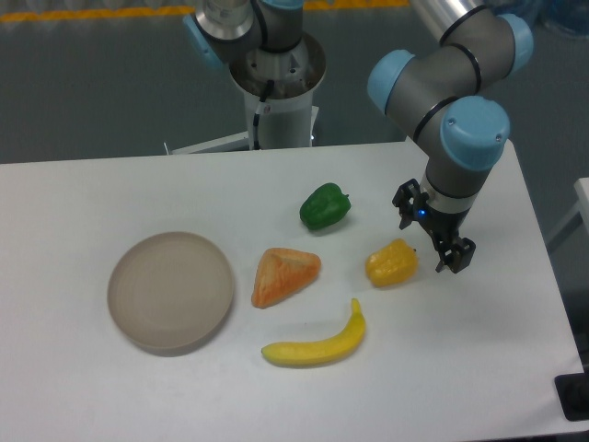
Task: Pick up the yellow pepper from the table
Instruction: 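Move the gripper over the yellow pepper and lower toward it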
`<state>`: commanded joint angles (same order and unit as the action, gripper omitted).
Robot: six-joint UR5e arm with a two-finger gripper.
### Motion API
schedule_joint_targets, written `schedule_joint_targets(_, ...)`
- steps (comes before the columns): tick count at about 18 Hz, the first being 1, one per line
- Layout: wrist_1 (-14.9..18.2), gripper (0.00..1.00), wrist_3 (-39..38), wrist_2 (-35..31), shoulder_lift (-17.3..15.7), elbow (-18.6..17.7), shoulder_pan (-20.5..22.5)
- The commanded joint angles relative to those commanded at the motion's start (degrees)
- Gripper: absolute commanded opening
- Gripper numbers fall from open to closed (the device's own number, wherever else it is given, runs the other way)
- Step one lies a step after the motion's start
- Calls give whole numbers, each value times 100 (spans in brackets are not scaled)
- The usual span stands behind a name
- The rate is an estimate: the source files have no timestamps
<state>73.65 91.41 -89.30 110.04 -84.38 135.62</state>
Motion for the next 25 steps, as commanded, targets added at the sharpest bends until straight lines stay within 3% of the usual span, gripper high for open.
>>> schedule_joint_targets(6, 0, 100, -26, -9, -9, -17, -26)
schedule_joint_targets(15, -79, 100, -26, 26, -483, -896, -70)
schedule_joint_targets(25, -123, 100, 0, -9, -650, -1327, -88)
